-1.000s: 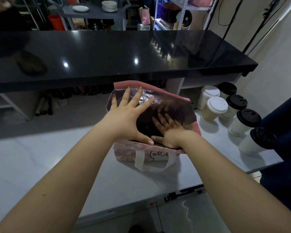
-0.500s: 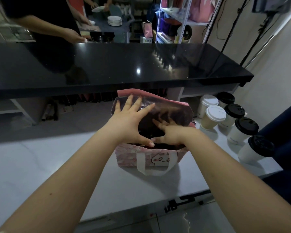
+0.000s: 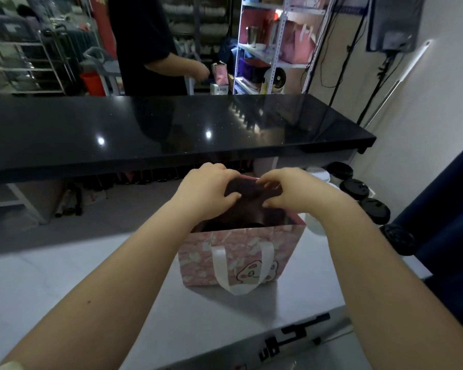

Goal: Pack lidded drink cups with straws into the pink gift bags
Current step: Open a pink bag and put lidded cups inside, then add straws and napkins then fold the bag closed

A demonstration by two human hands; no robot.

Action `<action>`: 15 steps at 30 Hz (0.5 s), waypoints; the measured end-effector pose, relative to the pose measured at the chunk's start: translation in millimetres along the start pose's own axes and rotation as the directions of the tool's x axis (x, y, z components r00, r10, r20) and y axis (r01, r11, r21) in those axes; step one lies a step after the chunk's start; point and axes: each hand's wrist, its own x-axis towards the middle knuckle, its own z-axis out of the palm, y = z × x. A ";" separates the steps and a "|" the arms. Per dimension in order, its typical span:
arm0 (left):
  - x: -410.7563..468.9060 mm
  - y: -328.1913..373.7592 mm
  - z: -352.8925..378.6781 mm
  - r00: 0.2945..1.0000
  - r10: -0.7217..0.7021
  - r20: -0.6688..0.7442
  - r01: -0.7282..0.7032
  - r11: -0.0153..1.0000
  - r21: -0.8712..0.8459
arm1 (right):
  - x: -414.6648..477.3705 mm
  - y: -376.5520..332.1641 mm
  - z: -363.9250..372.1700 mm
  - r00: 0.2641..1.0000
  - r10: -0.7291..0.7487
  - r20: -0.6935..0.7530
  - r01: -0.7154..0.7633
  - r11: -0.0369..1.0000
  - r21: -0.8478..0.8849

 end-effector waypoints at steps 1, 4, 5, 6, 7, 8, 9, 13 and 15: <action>5.4 3.5 -1.8 1.000 0.009 -0.019 -0.009 1.000 -0.001 | -2.5 2.8 -4.9 0.999 0.009 -0.031 -0.009 1.000 0.007; 23.1 14.7 -8.6 0.996 0.060 -0.072 -0.062 0.998 -0.023 | -6.7 12.0 -17.2 0.994 0.025 -0.105 -0.026 1.000 -0.005; 29.5 17.9 -10.9 0.994 0.078 -0.078 -0.081 0.996 -0.027 | -7.7 14.4 -21.1 0.991 0.036 -0.128 -0.037 0.999 -0.002; 36.2 20.5 -12.9 0.992 0.095 -0.079 -0.097 0.995 -0.025 | -8.5 16.6 -24.9 0.987 0.050 -0.152 -0.050 0.999 0.004; 43.4 22.6 -14.1 0.991 0.110 -0.075 -0.111 0.994 -0.017 | -9.1 18.6 -27.9 0.982 0.061 -0.178 -0.061 0.998 0.007; 50.7 24.0 -14.6 0.990 0.123 -0.068 -0.124 0.992 -0.005 | -9.3 20.7 -30.0 0.977 0.071 -0.201 -0.071 0.997 0.009; 58.8 25.5 -13.9 0.989 0.134 -0.055 -0.134 0.991 0.011 | -9.0 22.9 -31.1 0.972 0.079 -0.221 -0.078 0.997 0.012; 89.7 31.7 -4.8 0.978 0.210 0.013 -0.210 0.970 0.118 | -2.0 34.0 -29.8 0.956 0.087 -0.281 -0.099 0.995 -0.026; 102.7 33.0 1.6 0.964 0.263 0.035 -0.265 0.942 0.208 | 3.8 40.7 -31.7 0.953 0.079 -0.293 -0.105 0.992 -0.073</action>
